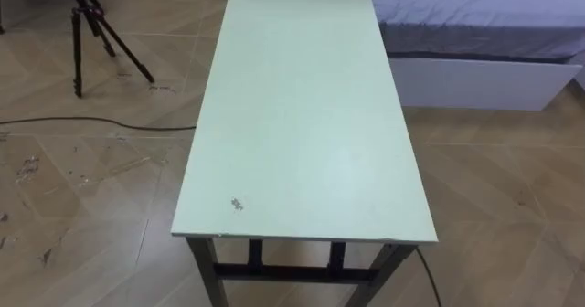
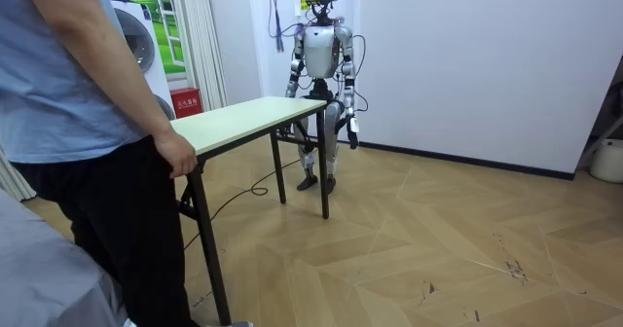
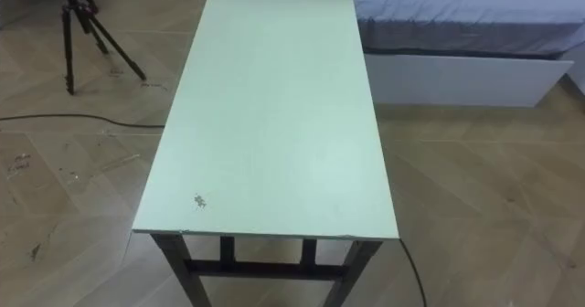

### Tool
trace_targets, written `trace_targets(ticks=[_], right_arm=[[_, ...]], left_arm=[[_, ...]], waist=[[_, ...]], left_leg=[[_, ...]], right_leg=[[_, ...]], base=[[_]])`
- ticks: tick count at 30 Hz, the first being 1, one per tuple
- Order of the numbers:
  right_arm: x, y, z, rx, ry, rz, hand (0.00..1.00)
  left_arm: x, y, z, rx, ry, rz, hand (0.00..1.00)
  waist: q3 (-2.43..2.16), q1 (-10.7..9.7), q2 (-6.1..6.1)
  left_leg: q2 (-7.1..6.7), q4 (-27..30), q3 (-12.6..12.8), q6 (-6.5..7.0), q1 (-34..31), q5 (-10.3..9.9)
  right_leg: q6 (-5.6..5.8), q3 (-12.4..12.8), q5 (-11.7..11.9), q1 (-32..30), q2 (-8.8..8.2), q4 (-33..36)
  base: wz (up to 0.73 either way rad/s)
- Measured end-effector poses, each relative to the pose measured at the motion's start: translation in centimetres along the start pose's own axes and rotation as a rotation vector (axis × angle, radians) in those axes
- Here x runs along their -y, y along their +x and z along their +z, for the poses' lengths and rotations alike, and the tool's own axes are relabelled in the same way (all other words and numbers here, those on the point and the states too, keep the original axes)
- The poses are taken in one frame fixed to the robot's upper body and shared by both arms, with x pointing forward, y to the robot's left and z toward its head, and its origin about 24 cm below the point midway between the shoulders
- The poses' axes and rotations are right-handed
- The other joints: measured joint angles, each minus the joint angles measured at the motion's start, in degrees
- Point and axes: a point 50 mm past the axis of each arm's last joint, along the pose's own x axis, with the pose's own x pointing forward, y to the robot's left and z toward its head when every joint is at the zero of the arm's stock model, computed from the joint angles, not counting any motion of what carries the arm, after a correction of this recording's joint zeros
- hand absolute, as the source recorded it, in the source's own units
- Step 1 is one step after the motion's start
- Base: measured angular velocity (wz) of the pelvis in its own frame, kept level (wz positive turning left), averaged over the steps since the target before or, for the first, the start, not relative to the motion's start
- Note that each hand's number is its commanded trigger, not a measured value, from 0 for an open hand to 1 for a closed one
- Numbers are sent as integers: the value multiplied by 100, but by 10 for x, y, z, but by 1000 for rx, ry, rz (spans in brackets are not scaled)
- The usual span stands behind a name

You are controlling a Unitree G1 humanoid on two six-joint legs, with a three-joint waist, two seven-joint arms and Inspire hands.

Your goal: Move table with human

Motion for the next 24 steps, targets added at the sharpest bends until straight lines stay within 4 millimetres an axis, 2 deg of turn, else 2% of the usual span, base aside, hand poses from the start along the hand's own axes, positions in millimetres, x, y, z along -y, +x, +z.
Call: trace_targets(ticks=[12,14,20,24], right_arm=[[3,-1,-5,-22,44,22,0],[3,-1,-5,-27,57,29,0],[5,-2,-3,-31,146,69,0],[5,-2,6,-23,138,131,0]], left_arm=[[-1,0,-2,-17,-43,-9,0],[0,0,-4,-34,-78,-33,0],[6,-2,-13,-109,-334,-142,0],[7,-2,-9,-103,-425,-232,0]], waist=[[-4,0,19],[0,8,53],[5,21,131],[-13,12,117]], left_leg=[[1,-2,53,0,17,0],[1,-6,63,0,9,0],[8,-13,77,-1,7,0],[8,34,69,0,-99,-2]], right_leg=[[-2,15,-4,0,-3,3],[-3,4,-4,-9,-2,2],[-3,9,-4,-24,5,10],[-4,5,-4,-146,-11,87]], base=[[-2],[0],[0],[0]])
